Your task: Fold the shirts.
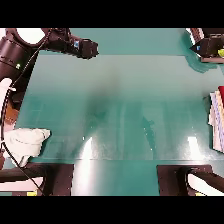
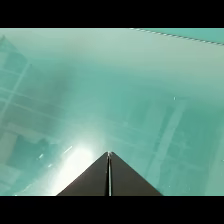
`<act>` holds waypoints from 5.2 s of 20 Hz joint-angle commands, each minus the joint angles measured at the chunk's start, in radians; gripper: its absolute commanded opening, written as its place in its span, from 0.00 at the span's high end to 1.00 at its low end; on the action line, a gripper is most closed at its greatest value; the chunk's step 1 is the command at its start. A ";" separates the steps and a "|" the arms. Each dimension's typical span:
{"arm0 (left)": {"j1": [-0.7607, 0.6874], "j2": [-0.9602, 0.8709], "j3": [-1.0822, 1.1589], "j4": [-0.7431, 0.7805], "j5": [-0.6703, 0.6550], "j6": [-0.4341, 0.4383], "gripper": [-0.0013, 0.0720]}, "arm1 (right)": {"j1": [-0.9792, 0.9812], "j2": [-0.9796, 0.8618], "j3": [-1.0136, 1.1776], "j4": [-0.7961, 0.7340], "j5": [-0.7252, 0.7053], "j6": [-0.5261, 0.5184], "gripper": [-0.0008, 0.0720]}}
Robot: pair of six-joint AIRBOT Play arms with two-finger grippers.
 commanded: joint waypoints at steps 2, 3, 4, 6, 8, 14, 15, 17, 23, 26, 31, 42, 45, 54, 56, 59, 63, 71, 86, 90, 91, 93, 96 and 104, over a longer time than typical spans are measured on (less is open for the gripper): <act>0.000 0.000 0.000 0.000 0.000 0.000 0.94 | 0.003 0.000 0.001 -0.003 -0.001 0.000 0.96; 0.000 0.000 0.000 0.000 0.000 0.000 0.94 | 0.003 0.000 0.001 -0.003 0.000 0.000 0.96; 0.000 0.000 0.000 0.000 0.000 0.000 0.94 | 0.003 0.000 0.001 -0.003 0.000 0.000 0.96; 0.000 0.000 0.000 0.000 0.000 0.000 0.94 | 0.003 0.000 0.001 -0.003 0.000 0.000 0.96; 0.000 0.000 0.000 0.000 0.002 0.000 0.94 | 0.003 0.000 0.001 -0.002 0.000 0.000 0.96; 0.000 0.000 0.000 -0.005 0.056 0.002 0.94 | 0.003 0.000 0.001 -0.003 0.030 0.000 0.96; 0.008 0.003 0.001 0.002 0.045 0.001 0.94 | 0.003 0.000 0.001 -0.003 0.030 0.000 0.96; 0.043 0.026 0.000 0.023 -0.088 0.001 0.94 | 0.003 0.000 0.001 -0.002 0.030 0.000 0.96; 0.211 0.270 -0.220 0.413 -0.437 -0.005 0.94 | 0.003 0.000 0.001 -0.002 0.030 0.000 0.96; 0.296 0.449 -0.496 0.553 -0.509 -0.080 0.94 | 0.003 0.000 0.001 -0.002 0.029 0.000 0.96; 0.395 0.568 -0.856 0.624 -0.555 -0.153 0.01 | 0.003 0.000 0.001 -0.002 0.028 0.000 0.96; 0.404 0.568 -1.154 0.649 -0.444 -0.253 0.94 | 0.003 0.000 0.001 -0.003 0.027 0.000 0.96; 0.404 0.571 -1.135 0.650 -0.452 -0.248 0.94 | 0.003 0.000 0.001 -0.002 0.027 0.000 0.96; 0.286 0.645 -0.278 0.540 -0.459 -0.210 0.95 | 0.003 0.081 0.001 -0.002 -0.169 0.000 0.96; 0.204 0.645 -0.148 0.536 -0.406 -0.233 0.95 | 0.003 0.091 0.001 -0.002 -0.190 0.000 0.96; 0.074 0.631 -0.100 0.523 -0.304 -0.248 0.95 | 0.003 0.091 0.001 -0.002 -0.192 0.001 0.96; -0.146 0.470 -0.100 0.513 -0.291 -0.270 0.95 | 0.003 0.091 0.001 -0.002 -0.194 0.001 0.96; -0.479 0.000 -0.099 0.267 -0.146 -0.115 0.24 | 0.003 0.092 0.001 -0.002 -0.182 0.001 0.96; 0.085 0.027 -0.638 0.173 0.037 -0.124 0.25 | 0.003 0.091 0.001 -0.002 -0.137 0.001 0.96; 0.083 0.010 -0.714 0.057 0.128 -0.077 0.25 | 0.003 0.091 0.000 -0.005 -0.082 0.001 0.96; 0.083 0.008 -0.714 0.057 0.133 -0.078 0.50 | 0.003 0.091 -0.003 -0.019 -0.059 0.001 0.96; 0.083 0.008 -0.711 0.060 0.159 -0.078 0.95 | -0.011 0.092 -0.046 -0.018 -0.008 0.002 0.96; 0.100 0.009 -0.647 0.095 0.119 -0.078 0.94 | -0.049 0.091 -0.200 -0.018 0.096 0.048 0.96; 0.113 0.009 -0.430 0.158 0.051 -0.078 0.94 | 0.061 -0.009 -0.755 0.215 -0.030 0.023 0.47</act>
